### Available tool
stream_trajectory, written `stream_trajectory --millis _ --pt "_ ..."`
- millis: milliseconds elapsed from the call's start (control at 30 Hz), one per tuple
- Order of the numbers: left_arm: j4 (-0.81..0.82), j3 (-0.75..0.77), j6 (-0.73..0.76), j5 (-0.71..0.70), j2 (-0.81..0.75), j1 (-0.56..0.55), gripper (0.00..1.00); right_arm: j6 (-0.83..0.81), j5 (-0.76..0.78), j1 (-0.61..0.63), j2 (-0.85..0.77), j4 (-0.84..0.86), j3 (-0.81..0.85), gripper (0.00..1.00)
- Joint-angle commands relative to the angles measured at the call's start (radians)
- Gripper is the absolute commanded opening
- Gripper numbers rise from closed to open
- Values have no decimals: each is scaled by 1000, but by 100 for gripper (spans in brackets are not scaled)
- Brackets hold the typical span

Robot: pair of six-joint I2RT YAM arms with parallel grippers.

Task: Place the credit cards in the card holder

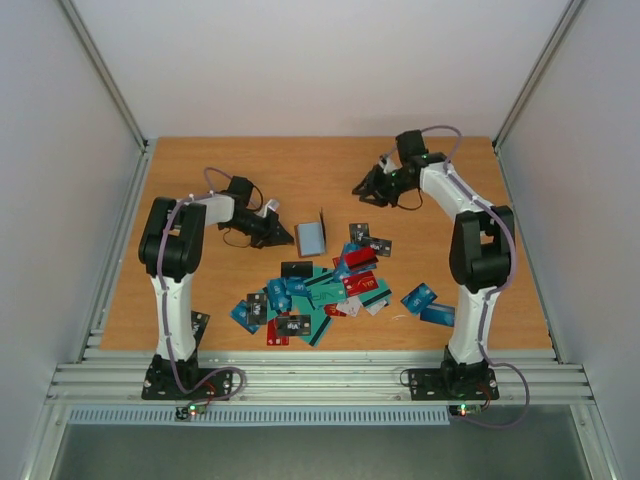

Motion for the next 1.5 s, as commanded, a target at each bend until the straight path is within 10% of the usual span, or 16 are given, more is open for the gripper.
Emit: stream_trajectory --millis 0,600,900,1167,1467 --pt "-13 7 2 -27 37 7 2 -32 49 58 14 -24 -116 29" --pt "30 4 -39 -2 36 7 5 -35 -80 262 274 -3 58 29" --pt "219 -99 -165 69 -41 15 31 -82 39 271 337 -114 106 28" --pt "382 -261 -310 57 -158 72 31 -118 129 291 354 -202 149 28" --pt "-23 -124 121 -233 -256 -10 30 -140 160 293 362 -250 172 27"
